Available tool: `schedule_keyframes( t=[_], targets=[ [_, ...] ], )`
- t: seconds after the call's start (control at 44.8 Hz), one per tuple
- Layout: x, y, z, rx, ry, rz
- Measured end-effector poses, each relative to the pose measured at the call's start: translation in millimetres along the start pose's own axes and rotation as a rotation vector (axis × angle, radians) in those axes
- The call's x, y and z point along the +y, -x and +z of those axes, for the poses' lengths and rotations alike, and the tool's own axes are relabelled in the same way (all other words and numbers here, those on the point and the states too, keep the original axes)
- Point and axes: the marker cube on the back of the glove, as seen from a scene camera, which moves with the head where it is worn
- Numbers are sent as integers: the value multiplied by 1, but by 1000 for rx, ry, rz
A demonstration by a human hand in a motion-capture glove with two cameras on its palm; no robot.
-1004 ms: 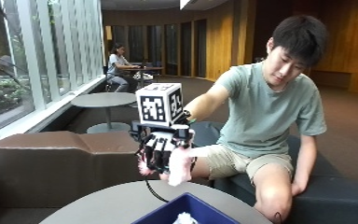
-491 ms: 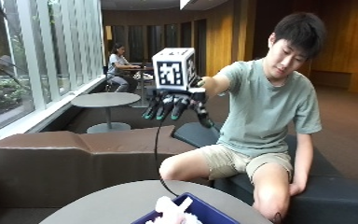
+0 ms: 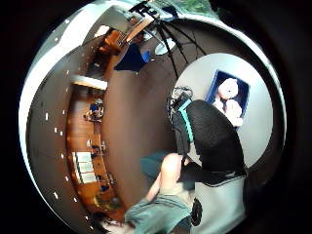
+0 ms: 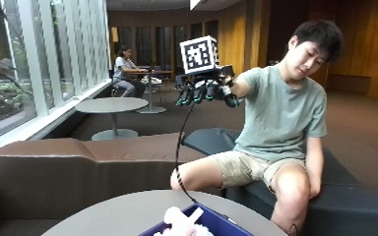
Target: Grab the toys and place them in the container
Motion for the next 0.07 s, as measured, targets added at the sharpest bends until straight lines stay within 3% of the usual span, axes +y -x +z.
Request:
schedule_keyframes(
  t=[0.067],
  targets=[
    [2,-2,9,-5,5,9]
  ],
)
